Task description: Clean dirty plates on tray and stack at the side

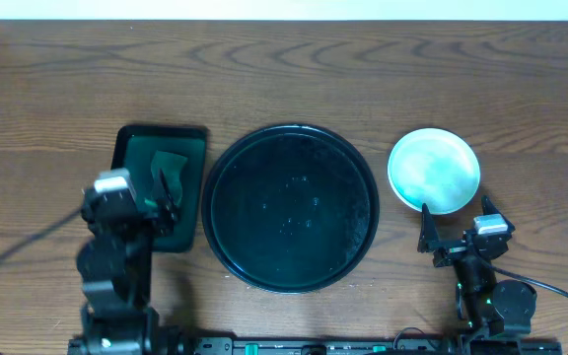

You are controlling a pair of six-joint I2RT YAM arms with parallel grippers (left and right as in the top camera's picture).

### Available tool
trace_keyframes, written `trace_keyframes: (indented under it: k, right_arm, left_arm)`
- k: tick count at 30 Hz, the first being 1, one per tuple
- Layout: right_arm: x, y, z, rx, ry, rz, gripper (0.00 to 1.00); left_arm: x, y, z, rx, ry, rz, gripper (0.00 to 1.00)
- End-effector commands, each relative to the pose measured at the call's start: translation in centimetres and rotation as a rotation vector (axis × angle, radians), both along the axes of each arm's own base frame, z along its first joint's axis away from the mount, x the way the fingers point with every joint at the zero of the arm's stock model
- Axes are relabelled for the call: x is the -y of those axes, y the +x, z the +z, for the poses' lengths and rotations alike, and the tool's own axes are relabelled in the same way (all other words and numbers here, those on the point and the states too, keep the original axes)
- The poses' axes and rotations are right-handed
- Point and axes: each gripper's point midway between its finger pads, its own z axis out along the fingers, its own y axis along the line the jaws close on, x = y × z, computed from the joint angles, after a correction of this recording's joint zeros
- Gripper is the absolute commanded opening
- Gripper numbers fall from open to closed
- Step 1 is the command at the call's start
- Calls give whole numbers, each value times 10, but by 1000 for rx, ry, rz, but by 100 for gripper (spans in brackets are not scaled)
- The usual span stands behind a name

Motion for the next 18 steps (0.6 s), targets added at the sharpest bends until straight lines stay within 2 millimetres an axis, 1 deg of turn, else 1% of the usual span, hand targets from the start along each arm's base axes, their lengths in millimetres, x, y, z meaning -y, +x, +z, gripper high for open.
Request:
trace_keyframes:
  k: [1,5,7,10,13,15,16,18]
  right_arm:
    - [1,0,0,2,-15,-2,99]
    - [1,0,0,2,-15,-2,99]
    - [1,0,0,2,-15,-2,99]
    - [1,0,0,2,-15,-2,99]
    - [1,0,0,2,-15,-2,99]
    - [1,0,0,2,-15,-2,99]
    - [1,0,0,2,-15,-2,99]
    - [1,0,0,2,-15,-2,99]
  left_arm:
    - [7,-9,-18,83,23,-34,79]
    - [9,-15,-33,171,28,-46,79]
    - [12,-17,-46,184,29,-58,79]
    - [16,-17,-59,168,52,-75,80]
    - [18,-18,-75,110,73,-87,79]
    - [15,-20,-85,68,73,-71,80]
    - [12,-22,-94,33,74,-56,80]
    - [12,-22,-93,36,74,-56,79]
